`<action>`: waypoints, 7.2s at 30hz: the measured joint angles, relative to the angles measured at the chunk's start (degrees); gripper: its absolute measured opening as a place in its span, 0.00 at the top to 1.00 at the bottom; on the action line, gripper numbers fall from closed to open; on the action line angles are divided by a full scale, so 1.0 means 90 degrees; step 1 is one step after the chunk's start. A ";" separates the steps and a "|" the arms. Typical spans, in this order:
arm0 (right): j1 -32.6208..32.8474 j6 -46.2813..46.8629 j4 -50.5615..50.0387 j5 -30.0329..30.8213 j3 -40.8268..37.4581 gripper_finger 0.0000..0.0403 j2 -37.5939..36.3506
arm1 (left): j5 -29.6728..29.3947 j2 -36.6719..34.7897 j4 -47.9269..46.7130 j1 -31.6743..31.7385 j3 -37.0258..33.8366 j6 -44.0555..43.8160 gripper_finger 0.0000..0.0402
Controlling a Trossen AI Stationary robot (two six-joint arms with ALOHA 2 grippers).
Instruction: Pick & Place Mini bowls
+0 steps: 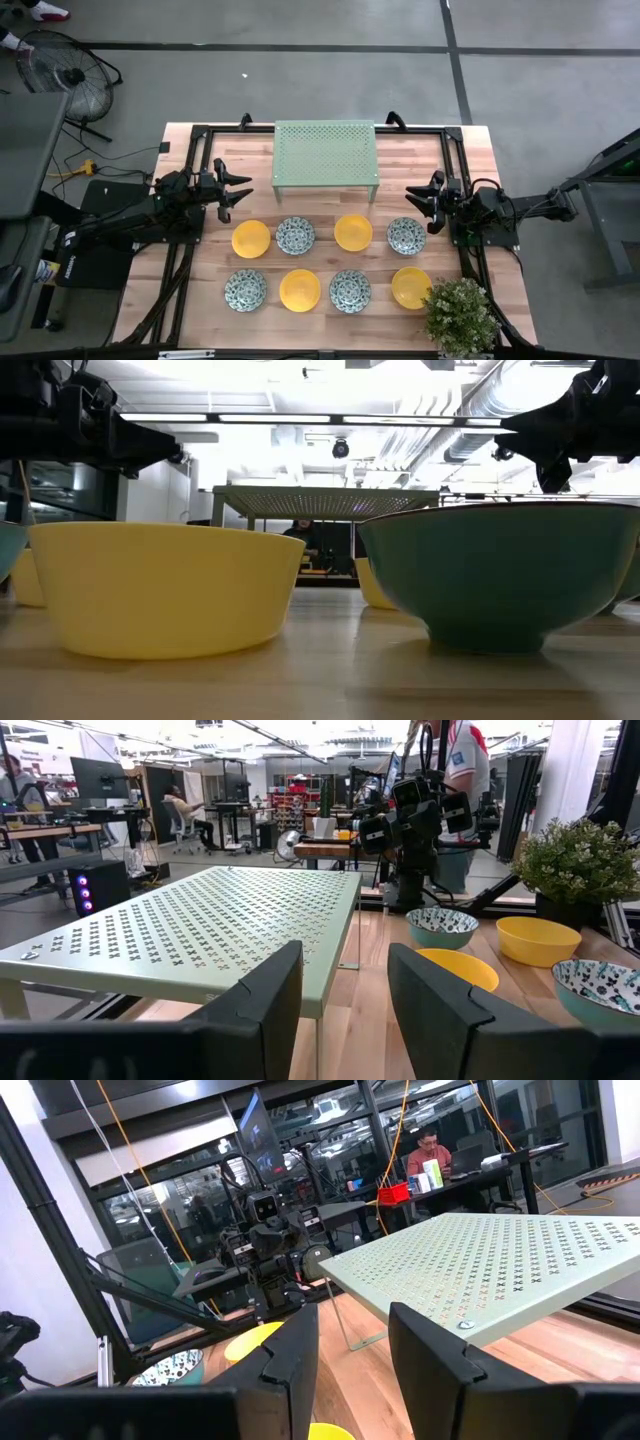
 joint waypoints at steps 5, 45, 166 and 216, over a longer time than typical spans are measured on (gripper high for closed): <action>-0.0002 0.0000 -0.0002 -0.0002 0.0000 0.72 -0.0002 | -0.0001 0.0000 0.0000 0.0000 0.0000 0.0000 0.63; -0.0423 0.1880 -0.4539 0.0077 0.2726 0.72 0.1674 | -0.0001 0.0001 0.0009 0.0001 0.0000 -0.0001 0.63; -0.2073 0.3310 -0.8391 -0.3299 0.7296 1.00 0.7239 | 0.0002 0.0002 0.0010 0.0000 0.0000 -0.0002 0.63; -0.4434 0.1668 -0.8037 -0.3576 0.9858 0.99 1.0189 | 0.0007 0.0001 0.0012 0.0000 0.0000 0.0001 0.63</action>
